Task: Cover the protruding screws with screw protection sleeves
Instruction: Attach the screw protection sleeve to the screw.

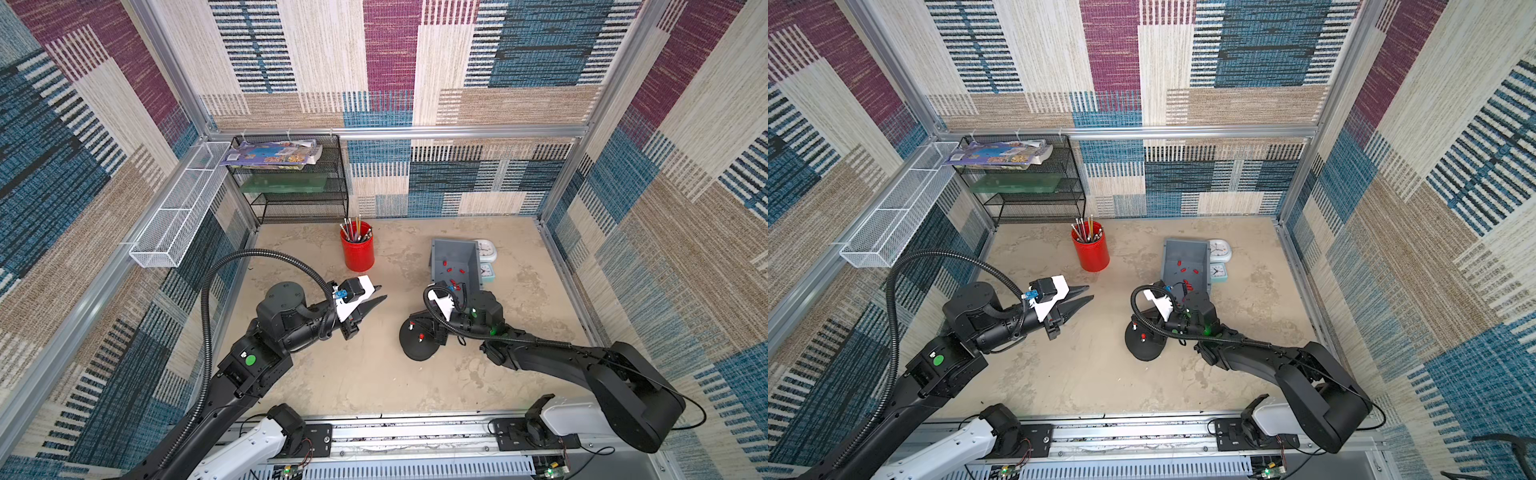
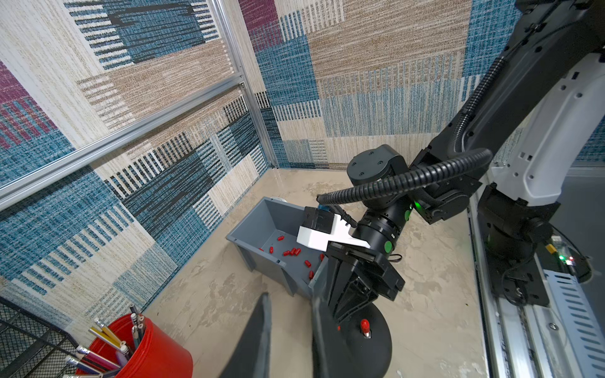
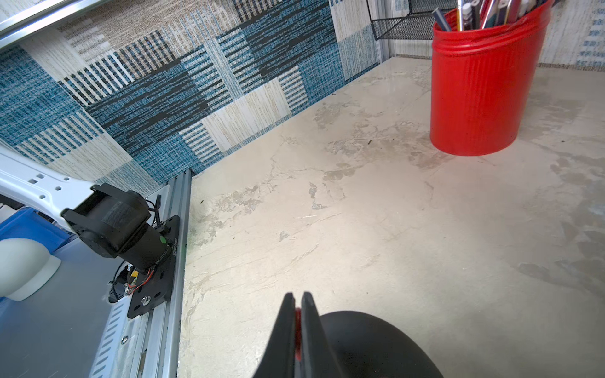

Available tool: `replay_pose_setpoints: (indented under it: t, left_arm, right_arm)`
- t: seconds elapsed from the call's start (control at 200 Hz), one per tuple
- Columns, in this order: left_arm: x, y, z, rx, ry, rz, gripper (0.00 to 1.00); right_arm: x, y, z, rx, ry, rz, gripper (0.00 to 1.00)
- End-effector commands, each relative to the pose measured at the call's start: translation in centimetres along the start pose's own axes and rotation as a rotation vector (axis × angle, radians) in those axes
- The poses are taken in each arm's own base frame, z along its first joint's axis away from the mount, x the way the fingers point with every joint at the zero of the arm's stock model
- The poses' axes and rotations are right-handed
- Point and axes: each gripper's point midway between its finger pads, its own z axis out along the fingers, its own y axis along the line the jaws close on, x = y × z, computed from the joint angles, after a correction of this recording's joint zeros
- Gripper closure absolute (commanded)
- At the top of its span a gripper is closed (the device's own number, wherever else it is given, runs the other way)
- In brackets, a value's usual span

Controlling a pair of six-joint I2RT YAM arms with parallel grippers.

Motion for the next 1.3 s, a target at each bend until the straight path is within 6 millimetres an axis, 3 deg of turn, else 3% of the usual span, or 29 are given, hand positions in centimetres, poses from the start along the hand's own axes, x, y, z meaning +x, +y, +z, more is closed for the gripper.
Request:
replay_pose_setpoints:
  t: [0.0, 1.297]
  left_arm:
    - [-0.7, -0.2, -0.2, 0.013, -0.022, 0.025, 0.78]
    - [-1.0, -0.5, -0.4, 0.032, -0.036, 0.024, 0.78]
  right_arm:
    - [0.4, 0.6, 0.1, -0.036, 0.012, 0.013, 0.92]
    - [1.4, -0.4, 0.4, 0.044, 0.063, 0.010, 0.90]
